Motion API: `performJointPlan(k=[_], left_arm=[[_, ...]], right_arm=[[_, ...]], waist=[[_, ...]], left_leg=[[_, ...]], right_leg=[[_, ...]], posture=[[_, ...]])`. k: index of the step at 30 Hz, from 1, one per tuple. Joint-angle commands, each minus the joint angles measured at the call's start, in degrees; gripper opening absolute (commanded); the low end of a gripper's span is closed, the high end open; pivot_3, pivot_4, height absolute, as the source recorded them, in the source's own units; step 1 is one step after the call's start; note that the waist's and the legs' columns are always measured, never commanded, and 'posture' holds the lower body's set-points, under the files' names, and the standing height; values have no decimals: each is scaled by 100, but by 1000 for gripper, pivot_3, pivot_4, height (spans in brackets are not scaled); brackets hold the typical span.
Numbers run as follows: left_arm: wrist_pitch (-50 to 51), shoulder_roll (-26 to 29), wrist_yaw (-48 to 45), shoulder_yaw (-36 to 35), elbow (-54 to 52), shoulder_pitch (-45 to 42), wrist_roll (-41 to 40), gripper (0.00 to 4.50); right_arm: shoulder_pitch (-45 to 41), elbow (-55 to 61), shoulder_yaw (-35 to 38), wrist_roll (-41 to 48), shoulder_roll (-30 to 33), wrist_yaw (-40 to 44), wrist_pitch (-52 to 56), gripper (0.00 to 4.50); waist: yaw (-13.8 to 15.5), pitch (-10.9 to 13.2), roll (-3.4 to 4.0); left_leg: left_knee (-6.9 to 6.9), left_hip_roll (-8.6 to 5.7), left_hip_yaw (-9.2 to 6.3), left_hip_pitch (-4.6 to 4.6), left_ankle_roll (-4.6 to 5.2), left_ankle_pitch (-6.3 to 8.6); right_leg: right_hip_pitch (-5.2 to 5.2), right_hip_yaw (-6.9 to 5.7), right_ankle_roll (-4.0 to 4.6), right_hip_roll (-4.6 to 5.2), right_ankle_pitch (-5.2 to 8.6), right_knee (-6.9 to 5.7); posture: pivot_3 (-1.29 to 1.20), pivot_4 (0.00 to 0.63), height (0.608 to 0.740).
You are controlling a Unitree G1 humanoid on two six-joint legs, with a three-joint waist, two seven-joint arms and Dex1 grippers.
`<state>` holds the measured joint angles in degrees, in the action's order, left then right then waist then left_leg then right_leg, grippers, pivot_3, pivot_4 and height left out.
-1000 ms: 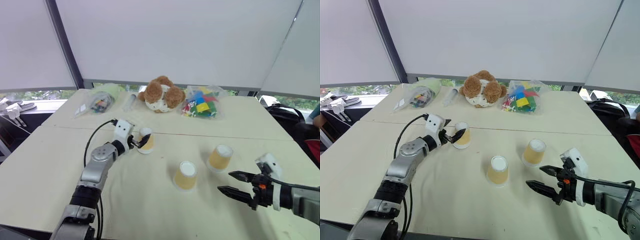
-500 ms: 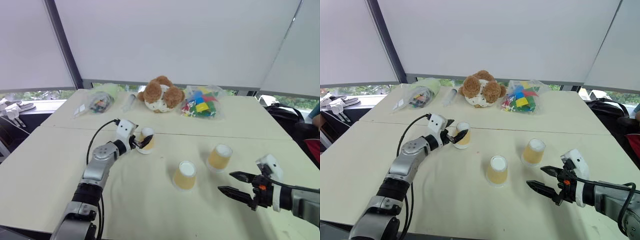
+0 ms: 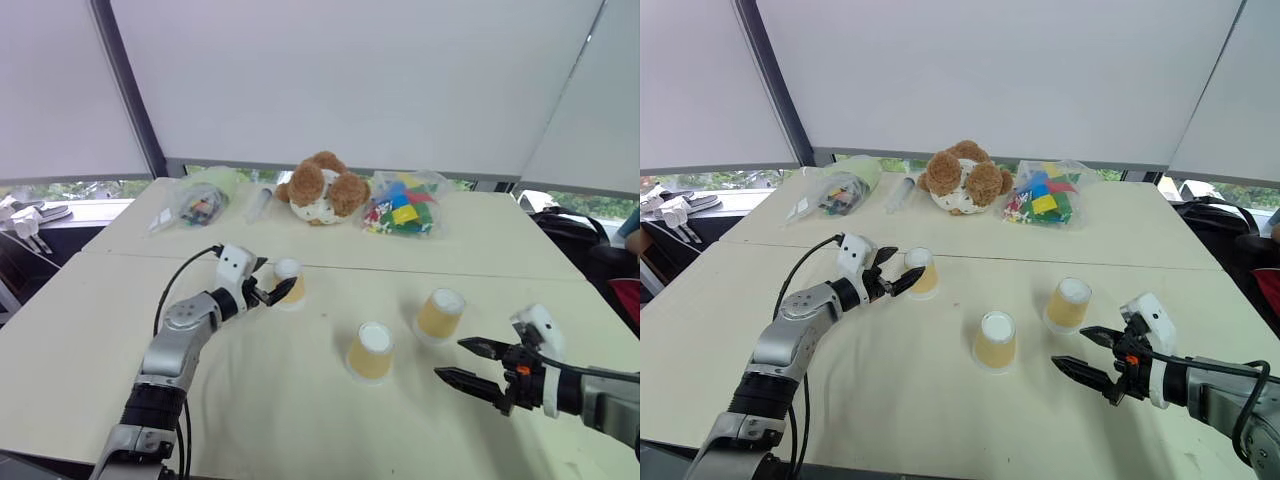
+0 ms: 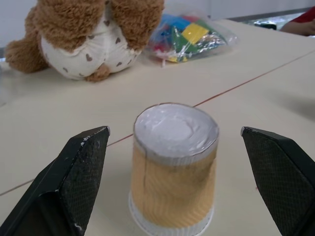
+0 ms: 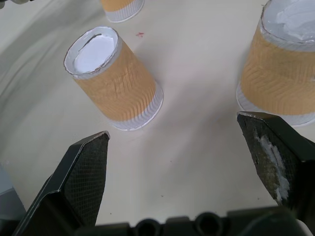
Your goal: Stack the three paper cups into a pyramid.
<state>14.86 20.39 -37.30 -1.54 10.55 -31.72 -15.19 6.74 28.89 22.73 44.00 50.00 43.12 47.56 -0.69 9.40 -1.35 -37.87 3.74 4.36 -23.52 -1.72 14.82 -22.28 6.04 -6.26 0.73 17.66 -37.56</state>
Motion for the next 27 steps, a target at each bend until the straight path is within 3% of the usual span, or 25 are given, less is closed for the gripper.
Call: performJointPlan(k=[1,13,16,19,23,27], left_arm=[[-83,-13,-31,2,-23,-134,7,4411],[-917,-219,-210,191,1615,-894,425,4411],[-1050,-265,-250,184,1882,-1038,439,3593],[-1131,-282,-306,182,2015,-1118,454,2221],[-1158,-233,-427,128,1903,-1085,386,2159],[-598,-81,-621,-251,907,-429,-220,2159]], right_arm=[[12,67,175,21,-49,-15,-91,4500],[254,295,411,58,-178,-181,-97,4500],[295,342,434,70,-203,-219,-95,4500],[309,363,454,79,-218,-247,-90,4500],[307,354,461,69,-234,-266,-101,4500],[374,321,550,48,-240,-249,-128,4500]], waist=[[3,0,0],[2,1,-1],[2,1,-1],[1,1,-1],[1,1,-1],[-16,0,-1]], left_leg=[[0,0,0,0,0,0],[0,-1,0,-2,1,0],[0,-1,1,-3,1,0],[0,-1,0,-3,1,0],[1,-1,0,-4,1,1],[3,1,1,-4,1,1]], right_leg=[[0,0,0,0,0,0],[-3,0,0,-1,0,0],[-3,0,0,-1,0,0],[-3,0,0,-1,0,0],[-4,0,-1,-1,0,0],[-6,1,-1,0,0,0]], posture=[[0,150,740],[0,150,740],[0,150,740],[0,150,740],[0,150,740],[0,150,740]])
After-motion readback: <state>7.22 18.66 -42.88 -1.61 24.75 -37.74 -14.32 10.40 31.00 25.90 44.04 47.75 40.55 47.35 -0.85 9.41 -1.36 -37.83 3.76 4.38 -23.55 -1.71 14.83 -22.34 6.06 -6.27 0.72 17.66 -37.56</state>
